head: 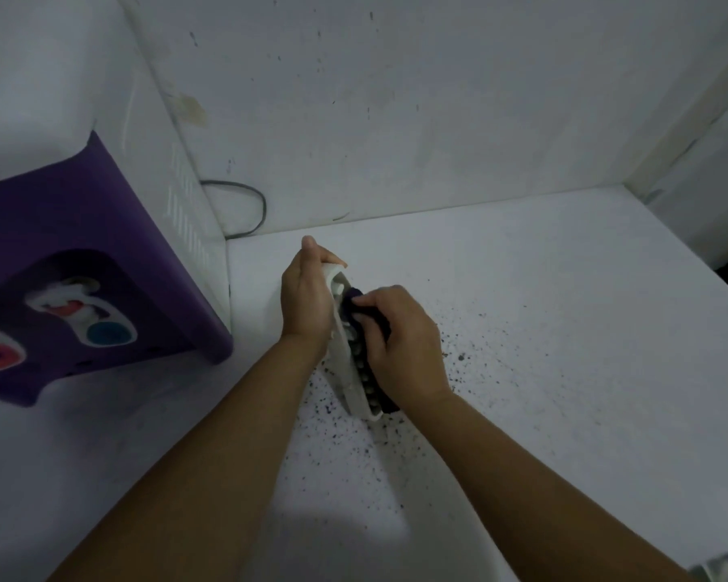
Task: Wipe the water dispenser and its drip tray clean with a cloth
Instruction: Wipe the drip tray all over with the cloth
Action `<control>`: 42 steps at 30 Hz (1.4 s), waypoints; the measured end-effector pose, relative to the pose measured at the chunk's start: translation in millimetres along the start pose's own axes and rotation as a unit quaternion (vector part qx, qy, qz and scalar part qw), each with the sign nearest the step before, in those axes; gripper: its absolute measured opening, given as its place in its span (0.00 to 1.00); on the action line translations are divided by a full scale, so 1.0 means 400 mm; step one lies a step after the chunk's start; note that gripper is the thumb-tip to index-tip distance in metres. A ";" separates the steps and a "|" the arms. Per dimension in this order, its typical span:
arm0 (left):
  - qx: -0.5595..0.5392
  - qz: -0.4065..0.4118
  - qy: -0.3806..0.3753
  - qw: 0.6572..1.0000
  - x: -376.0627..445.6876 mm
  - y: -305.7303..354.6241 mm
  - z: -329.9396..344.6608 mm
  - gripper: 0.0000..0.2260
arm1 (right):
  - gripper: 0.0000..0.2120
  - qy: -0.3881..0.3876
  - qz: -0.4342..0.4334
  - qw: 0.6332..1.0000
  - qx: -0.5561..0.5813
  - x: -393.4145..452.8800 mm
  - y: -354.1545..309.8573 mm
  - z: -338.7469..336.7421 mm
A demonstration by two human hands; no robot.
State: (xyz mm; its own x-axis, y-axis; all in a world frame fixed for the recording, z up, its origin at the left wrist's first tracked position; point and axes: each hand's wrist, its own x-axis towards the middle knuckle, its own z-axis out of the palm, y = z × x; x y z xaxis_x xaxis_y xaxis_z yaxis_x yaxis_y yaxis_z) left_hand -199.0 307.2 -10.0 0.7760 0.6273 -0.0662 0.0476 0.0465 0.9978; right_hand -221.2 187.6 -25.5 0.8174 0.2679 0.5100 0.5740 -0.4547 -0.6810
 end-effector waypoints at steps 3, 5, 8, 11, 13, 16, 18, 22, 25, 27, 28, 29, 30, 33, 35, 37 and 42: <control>-0.003 -0.014 0.014 1.000 0.009 -0.007 -0.006 0.22 | 0.05 -0.071 -0.025 0.997 -0.028 -0.070 0.025 0.012; -0.015 -0.027 0.030 0.999 0.021 -0.022 -0.021 0.23 | 0.06 -0.128 -0.048 0.988 -0.072 -0.137 0.064 0.000; -0.035 -0.035 0.030 0.998 0.026 -0.034 -0.031 0.23 | 0.06 -0.204 -0.055 0.972 -0.100 -0.169 0.107 -0.035; -0.068 -0.023 0.024 0.997 0.026 -0.008 -0.018 0.23 | 0.09 -0.262 -0.007 0.956 -0.129 -0.163 0.143 -0.064; -0.106 -0.014 0.012 0.994 0.036 0.029 -0.009 0.23 | 0.09 -0.276 0.076 0.950 -0.125 -0.167 0.160 -0.079; -0.187 -0.003 -0.024 0.982 0.047 0.088 0.005 0.23 | 0.08 -0.213 0.243 0.946 -0.005 -0.144 0.162 -0.092; -0.198 0.011 -0.067 0.978 0.038 0.110 0.013 0.24 | 0.09 -0.130 0.295 0.945 0.053 -0.109 0.151 -0.099; -0.078 0.083 -0.155 0.981 -0.015 0.129 0.039 0.26 | 0.24 -0.134 0.300 0.930 0.166 -0.017 0.103 -0.139; -0.023 0.117 -0.247 0.962 -0.089 0.137 0.080 0.22 | 0.31 -0.184 0.242 0.936 0.179 0.018 0.081 -0.153; -0.002 0.114 -0.309 0.944 -0.123 0.121 0.100 0.17 | 0.22 -0.176 0.239 0.942 0.157 0.012 0.083 -0.150; 0.012 0.108 -0.336 0.936 -0.133 0.109 0.103 0.14 | 0.18 -0.170 0.243 0.944 0.143 0.002 0.087 -0.149; 0.020 0.102 -0.355 0.929 -0.136 0.100 0.102 0.11 | 0.17 -0.162 0.241 0.948 0.132 -0.008 0.089 -0.149; 0.020 0.094 -0.365 0.926 -0.136 0.098 0.097 0.09 | 0.16 -0.149 0.234 0.952 0.127 -0.016 0.087 -0.150; -0.012 0.096 -0.350 0.932 -0.124 0.103 0.070 0.12 | 0.18 -0.108 0.207 0.964 0.125 -0.030 0.089 -0.154; -0.011 0.097 -0.325 0.941 -0.119 0.102 0.055 0.16 | 0.15 -0.147 0.200 0.964 0.091 -0.033 0.093 -0.156; 0.009 0.082 -0.297 0.951 -0.115 0.091 0.040 0.15 | 0.12 -0.159 0.201 0.964 0.067 -0.033 0.104 -0.163; 0.062 0.055 -0.276 0.958 -0.110 0.025 0.009 0.07 | 0.11 -0.188 0.147 0.971 0.013 -0.024 0.123 -0.180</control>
State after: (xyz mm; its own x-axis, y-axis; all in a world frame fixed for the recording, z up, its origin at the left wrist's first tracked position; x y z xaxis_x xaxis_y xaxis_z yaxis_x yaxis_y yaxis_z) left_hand -230.6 277.4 2.8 0.9932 0.1151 0.0184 -0.0057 -0.1097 0.9939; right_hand -204.2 101.6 -26.0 0.9039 0.4223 0.0673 0.3101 -0.5389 -0.7832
